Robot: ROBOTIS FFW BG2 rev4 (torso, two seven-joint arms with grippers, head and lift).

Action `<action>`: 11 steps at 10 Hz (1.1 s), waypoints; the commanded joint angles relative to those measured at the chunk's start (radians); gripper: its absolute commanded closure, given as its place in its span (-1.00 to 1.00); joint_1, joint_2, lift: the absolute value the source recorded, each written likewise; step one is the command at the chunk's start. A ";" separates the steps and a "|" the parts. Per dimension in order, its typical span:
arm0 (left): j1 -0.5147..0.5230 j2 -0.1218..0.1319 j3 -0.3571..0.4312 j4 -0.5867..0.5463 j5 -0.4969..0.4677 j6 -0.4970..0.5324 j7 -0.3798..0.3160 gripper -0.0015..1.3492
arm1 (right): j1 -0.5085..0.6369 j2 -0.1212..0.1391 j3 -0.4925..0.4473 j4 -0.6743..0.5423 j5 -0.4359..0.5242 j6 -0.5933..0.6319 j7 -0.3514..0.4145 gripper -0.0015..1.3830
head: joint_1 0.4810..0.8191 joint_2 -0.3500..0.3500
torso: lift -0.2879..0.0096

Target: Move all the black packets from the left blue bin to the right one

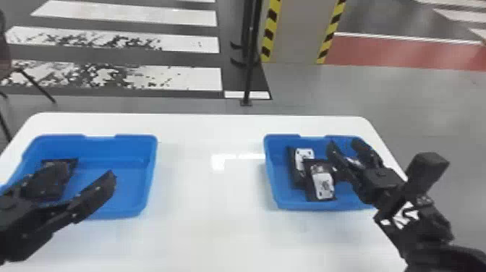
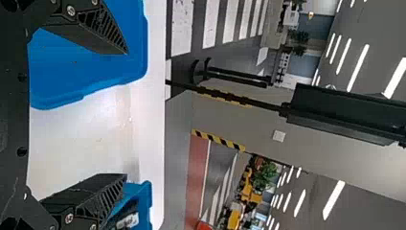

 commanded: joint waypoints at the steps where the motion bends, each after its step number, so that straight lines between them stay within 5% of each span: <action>1: -0.019 -0.009 0.048 0.002 -0.063 0.029 0.007 -0.81 | 0.075 0.031 0.021 -0.096 0.033 -0.029 -0.011 -0.79 | 0.27 -0.28 | -0.01; 6: -0.183 0.001 0.107 0.189 -0.242 0.034 0.014 -0.81 | 0.340 0.074 0.127 -0.356 -0.010 -0.088 -0.030 -0.78 | 0.27 0.36 | -0.01; 11: -0.453 0.046 0.054 0.520 -0.380 0.171 0.057 -0.81 | 0.409 0.067 0.171 -0.400 -0.054 -0.056 -0.030 -0.78 | 0.27 0.68 | -0.01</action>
